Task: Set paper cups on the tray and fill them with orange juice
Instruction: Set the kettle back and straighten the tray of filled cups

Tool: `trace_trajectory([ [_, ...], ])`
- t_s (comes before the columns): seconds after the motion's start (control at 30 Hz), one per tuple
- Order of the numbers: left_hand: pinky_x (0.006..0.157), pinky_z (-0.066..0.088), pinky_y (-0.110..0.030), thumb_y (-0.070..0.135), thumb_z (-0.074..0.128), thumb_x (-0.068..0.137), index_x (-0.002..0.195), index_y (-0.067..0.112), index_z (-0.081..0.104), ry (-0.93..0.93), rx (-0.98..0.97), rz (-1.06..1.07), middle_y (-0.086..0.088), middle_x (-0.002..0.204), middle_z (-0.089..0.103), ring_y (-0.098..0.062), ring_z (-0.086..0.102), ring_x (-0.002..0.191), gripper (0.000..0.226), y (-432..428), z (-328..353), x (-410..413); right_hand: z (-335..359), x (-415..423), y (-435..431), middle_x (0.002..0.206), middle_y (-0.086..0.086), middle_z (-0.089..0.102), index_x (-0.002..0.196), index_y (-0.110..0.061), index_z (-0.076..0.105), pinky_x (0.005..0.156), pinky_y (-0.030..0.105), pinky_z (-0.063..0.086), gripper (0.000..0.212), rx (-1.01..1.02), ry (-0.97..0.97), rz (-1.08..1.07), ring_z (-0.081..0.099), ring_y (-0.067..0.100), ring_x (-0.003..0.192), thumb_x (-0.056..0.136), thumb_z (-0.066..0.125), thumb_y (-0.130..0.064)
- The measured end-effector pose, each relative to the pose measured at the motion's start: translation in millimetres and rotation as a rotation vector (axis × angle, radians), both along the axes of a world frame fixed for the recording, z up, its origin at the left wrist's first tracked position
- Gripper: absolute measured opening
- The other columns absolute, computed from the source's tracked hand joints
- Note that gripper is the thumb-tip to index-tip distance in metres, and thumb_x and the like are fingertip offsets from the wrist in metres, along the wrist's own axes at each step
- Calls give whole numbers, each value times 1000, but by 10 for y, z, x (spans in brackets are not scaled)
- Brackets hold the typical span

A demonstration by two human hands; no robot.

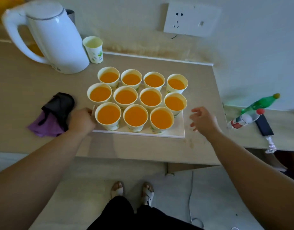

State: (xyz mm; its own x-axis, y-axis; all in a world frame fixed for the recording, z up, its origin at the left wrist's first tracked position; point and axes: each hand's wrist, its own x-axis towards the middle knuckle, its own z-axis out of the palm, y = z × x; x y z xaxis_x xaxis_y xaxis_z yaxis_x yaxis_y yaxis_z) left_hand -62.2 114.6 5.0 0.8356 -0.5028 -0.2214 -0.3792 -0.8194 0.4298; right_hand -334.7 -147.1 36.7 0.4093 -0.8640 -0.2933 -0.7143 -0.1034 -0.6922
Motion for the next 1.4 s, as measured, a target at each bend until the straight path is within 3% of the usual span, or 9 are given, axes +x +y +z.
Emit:
trace_trajectory([
  [0.17,73,48,-37,27,61,90,90,6,62,-56,68,30,-14,93,67,-37,61,91,21,-55,-5,64,-124,188,6,74,0,69,95,-15,60,59,27,54,19,50,249,183,67,16,61,91,57,-34],
  [0.3,64,45,-33,22,60,89,76,8,61,-56,194,35,-13,85,67,-33,61,82,20,-85,8,109,-199,325,-60,74,3,69,84,-13,67,71,36,59,31,-87,400,180,67,20,67,93,54,-40],
  [0.43,61,44,-31,19,62,86,80,8,65,-74,324,-26,-12,87,69,-31,63,83,12,-115,21,145,-196,395,-60,76,3,63,88,-11,65,56,28,50,25,-128,529,177,61,18,65,94,53,-33],
  [0.6,59,40,-31,15,59,88,69,11,55,-72,376,-73,-10,84,66,-25,55,73,19,-141,51,157,-169,456,-80,82,7,65,89,-9,64,62,30,52,25,-84,530,155,64,23,73,94,53,-31],
  [0.77,61,40,-31,25,63,87,72,15,51,-41,329,-104,-6,83,61,-23,55,75,21,-152,31,173,-209,466,-81,82,5,62,92,-11,63,60,29,48,24,-98,473,173,60,21,72,96,50,-30],
  [0.93,62,41,-31,27,60,90,70,19,49,-76,308,-118,0,81,58,-18,52,74,24,-193,56,110,-235,470,-27,89,4,64,94,-16,60,69,35,54,20,-111,426,169,62,23,78,98,44,-27],
  [1.13,70,45,-35,24,58,92,81,16,48,-94,209,-80,-5,94,62,-23,59,85,17,-197,133,-43,-302,437,70,89,5,60,101,-14,50,63,33,45,17,-206,446,149,59,25,78,98,35,-22],
  [1.27,76,44,-37,24,61,92,88,15,47,-97,137,-97,-11,106,63,-29,61,96,18,-150,134,-86,-351,420,111,88,3,61,104,-16,47,63,34,50,17,-264,457,142,59,23,74,100,33,-25],
  [1.4,74,42,-35,25,64,90,96,8,55,-107,91,-101,-13,107,64,-30,61,95,20,-99,68,-78,-391,414,147,90,3,62,104,-16,47,64,34,51,17,-275,413,117,59,21,73,101,33,-25],
])
